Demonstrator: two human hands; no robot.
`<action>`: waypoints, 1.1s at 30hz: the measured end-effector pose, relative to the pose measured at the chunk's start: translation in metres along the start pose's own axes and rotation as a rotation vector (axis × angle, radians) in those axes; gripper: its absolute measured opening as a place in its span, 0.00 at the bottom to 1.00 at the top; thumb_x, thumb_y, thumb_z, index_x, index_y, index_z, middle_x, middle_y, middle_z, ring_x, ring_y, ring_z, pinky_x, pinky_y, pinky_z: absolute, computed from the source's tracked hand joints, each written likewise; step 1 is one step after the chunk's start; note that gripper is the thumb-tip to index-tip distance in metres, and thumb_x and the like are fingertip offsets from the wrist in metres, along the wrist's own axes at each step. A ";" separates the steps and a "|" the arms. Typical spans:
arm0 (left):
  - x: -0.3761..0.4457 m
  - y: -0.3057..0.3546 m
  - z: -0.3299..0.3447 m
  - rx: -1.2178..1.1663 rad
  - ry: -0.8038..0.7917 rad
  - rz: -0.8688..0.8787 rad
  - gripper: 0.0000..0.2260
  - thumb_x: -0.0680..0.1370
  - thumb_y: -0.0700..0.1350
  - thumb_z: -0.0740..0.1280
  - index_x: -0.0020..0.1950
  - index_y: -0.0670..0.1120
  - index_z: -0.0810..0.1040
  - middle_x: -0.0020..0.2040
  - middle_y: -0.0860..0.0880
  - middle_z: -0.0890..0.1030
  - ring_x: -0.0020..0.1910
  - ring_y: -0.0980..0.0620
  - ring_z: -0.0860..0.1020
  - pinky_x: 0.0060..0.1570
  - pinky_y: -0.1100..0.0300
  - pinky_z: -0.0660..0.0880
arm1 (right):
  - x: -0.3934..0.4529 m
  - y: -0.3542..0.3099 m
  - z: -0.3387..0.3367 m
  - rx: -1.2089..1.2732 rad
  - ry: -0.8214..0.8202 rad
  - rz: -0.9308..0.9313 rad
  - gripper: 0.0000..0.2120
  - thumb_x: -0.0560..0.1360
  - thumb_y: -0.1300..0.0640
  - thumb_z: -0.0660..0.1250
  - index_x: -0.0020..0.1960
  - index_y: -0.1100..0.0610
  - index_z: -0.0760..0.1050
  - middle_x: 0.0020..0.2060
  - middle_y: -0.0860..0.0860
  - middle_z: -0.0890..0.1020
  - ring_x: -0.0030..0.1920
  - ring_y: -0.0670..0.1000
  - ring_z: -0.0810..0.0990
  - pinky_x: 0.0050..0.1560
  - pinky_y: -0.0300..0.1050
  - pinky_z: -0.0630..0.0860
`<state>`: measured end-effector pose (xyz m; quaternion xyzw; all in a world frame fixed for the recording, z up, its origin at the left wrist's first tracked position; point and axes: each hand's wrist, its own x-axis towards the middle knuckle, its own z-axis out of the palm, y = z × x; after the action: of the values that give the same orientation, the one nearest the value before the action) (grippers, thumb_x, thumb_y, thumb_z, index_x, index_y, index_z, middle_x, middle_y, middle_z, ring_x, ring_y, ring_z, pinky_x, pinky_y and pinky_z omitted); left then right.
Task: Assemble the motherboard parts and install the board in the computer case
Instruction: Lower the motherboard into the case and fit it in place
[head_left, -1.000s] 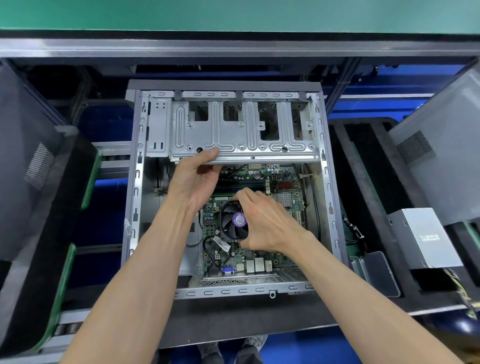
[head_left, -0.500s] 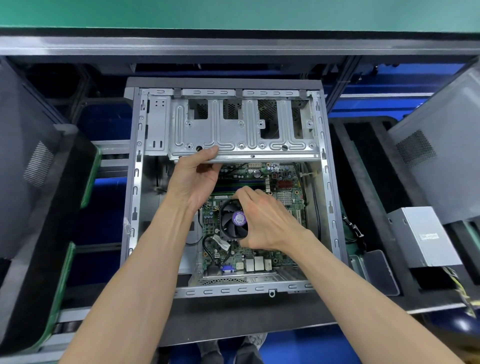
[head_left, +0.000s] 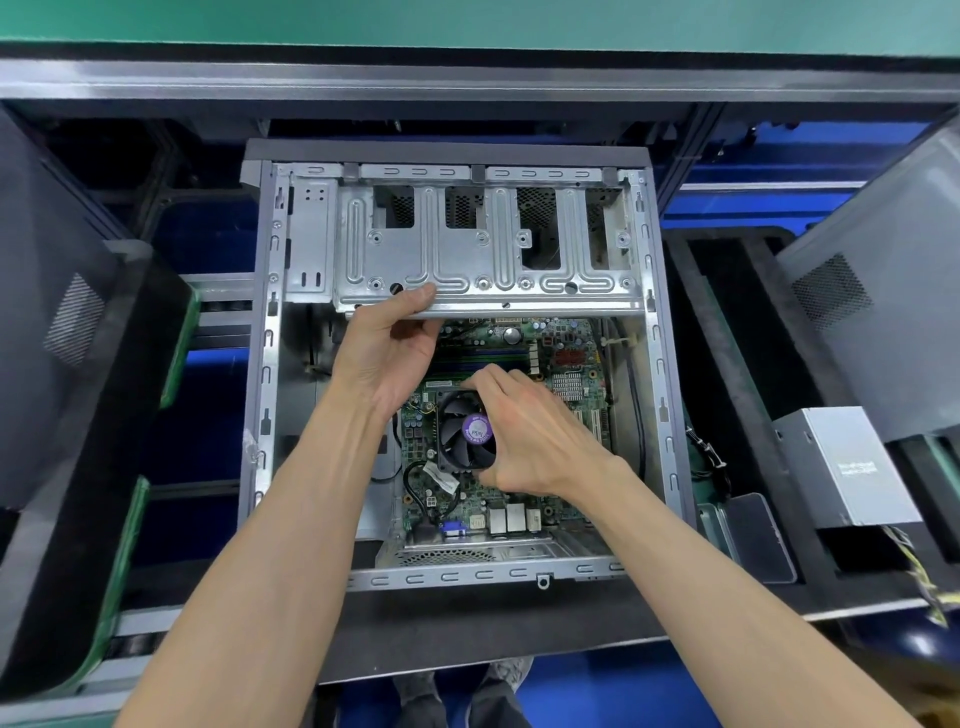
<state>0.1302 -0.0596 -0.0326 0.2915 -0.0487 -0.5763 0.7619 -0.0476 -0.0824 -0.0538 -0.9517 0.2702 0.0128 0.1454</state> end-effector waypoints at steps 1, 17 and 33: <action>0.000 0.000 0.000 0.000 0.000 0.000 0.14 0.75 0.28 0.64 0.35 0.38 0.84 0.37 0.45 0.83 0.40 0.51 0.83 0.49 0.62 0.80 | 0.000 0.000 0.000 0.007 0.004 0.001 0.38 0.61 0.48 0.78 0.64 0.59 0.66 0.56 0.52 0.73 0.50 0.54 0.72 0.49 0.53 0.76; 0.003 0.001 -0.001 0.012 0.045 -0.009 0.12 0.74 0.28 0.65 0.35 0.38 0.84 0.37 0.45 0.82 0.41 0.50 0.83 0.52 0.61 0.80 | 0.000 0.000 -0.002 -0.058 0.001 -0.016 0.35 0.60 0.47 0.78 0.58 0.58 0.66 0.51 0.52 0.72 0.45 0.54 0.71 0.42 0.52 0.76; 0.018 -0.001 -0.005 0.026 0.081 -0.024 0.13 0.74 0.28 0.66 0.34 0.39 0.84 0.38 0.45 0.82 0.41 0.51 0.82 0.54 0.61 0.79 | 0.008 0.007 0.006 -0.003 -0.043 -0.003 0.33 0.61 0.49 0.78 0.57 0.57 0.63 0.47 0.50 0.68 0.42 0.52 0.69 0.38 0.47 0.70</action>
<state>0.1375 -0.0741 -0.0413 0.3249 -0.0218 -0.5725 0.7525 -0.0439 -0.0910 -0.0620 -0.9518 0.2654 0.0335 0.1499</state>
